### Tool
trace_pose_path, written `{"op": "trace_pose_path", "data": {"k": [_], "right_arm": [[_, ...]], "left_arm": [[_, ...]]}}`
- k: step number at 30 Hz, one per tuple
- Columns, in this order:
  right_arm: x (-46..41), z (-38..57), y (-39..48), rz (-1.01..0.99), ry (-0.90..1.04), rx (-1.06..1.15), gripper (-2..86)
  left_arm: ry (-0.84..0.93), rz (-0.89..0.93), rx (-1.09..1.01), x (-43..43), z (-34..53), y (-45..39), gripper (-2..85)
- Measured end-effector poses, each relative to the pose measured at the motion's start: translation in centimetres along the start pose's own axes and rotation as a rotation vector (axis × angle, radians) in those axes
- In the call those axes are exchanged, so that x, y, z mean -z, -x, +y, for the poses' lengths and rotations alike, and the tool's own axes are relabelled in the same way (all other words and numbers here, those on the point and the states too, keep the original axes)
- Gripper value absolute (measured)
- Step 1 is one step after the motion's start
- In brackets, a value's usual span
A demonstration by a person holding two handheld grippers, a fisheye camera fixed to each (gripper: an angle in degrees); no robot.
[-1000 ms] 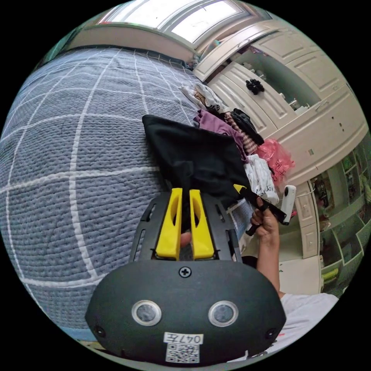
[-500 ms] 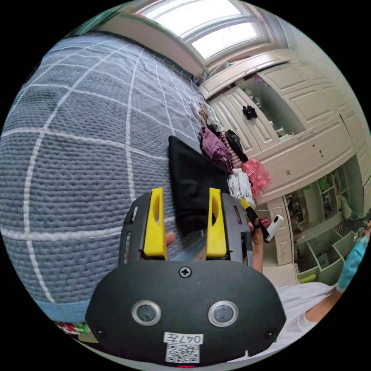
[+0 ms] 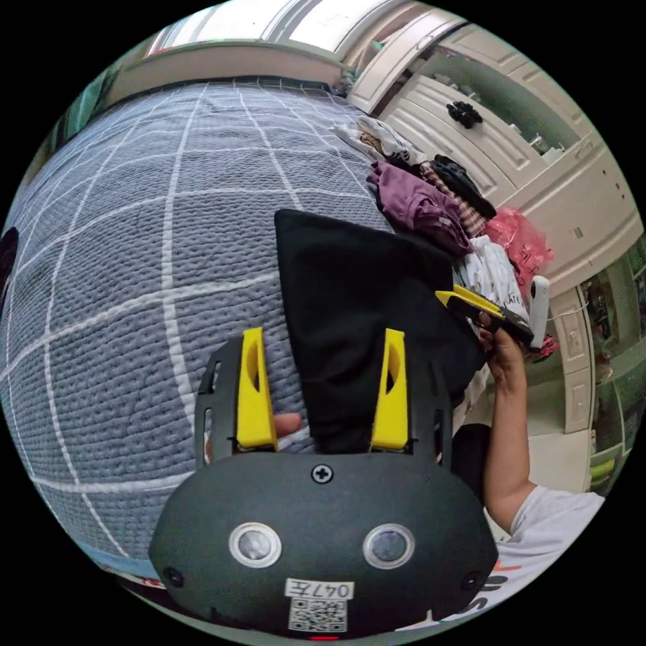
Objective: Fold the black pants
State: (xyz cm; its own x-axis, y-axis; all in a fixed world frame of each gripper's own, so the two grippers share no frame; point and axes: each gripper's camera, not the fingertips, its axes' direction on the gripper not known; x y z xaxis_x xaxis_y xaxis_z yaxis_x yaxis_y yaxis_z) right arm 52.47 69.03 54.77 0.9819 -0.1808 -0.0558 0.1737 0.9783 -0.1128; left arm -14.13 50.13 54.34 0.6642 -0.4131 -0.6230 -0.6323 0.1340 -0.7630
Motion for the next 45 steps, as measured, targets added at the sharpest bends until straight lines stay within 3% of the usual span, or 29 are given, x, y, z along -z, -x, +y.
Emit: {"op": "trace_pose_path", "data": {"k": [4, 9, 18, 20, 23, 30, 38, 41, 45], "right_arm": [[-0.5, -1.4, 3.4, -0.030, 0.052, 0.088, 5.1], [0.2, -2.4, 5.1, 0.002, 0.040, 0.108, 1.7], [1.2, -0.9, 15.3, 0.480, -0.054, 0.659, 1.3], [0.0, 0.6, 17.9, 0.685, -0.076, 0.839, 1.3], [-1.4, 1.3, 19.2, 0.832, -0.068, 0.944, 1.8], [2.3, -3.4, 11.3, 0.409, -0.059, 0.497, 10.6], [0.2, -7.6, 0.0, -0.078, 0.090, 0.168, 10.9], [0.3, -7.7, -1.0, -0.184, 0.073, 0.195, 5.0], [0.4, -7.8, -0.8, -0.103, 0.073, 0.245, 2.3]], "left_arm": [[0.057, -0.117, -0.094, -0.9, -0.6, -2.4, 18.6], [0.004, 0.017, -0.049, -1.1, -1.1, -2.2, 3.8], [-0.033, 0.014, -0.059, -1.4, -2.1, -2.8, 1.8], [-0.032, 0.000, -0.072, -1.5, -2.4, -3.1, 1.8], [-0.027, -0.009, -0.081, -1.7, -3.0, -3.5, 1.8], [-0.028, 0.021, -0.056, -1.9, -4.6, -4.0, 2.1], [-0.017, 0.021, -0.055, -2.1, -6.6, -5.0, 2.3], [-0.007, 0.021, -0.068, -2.3, -7.5, -5.5, 2.1], [0.005, 0.005, -0.099, -2.4, -8.6, -6.5, 1.8]]}}
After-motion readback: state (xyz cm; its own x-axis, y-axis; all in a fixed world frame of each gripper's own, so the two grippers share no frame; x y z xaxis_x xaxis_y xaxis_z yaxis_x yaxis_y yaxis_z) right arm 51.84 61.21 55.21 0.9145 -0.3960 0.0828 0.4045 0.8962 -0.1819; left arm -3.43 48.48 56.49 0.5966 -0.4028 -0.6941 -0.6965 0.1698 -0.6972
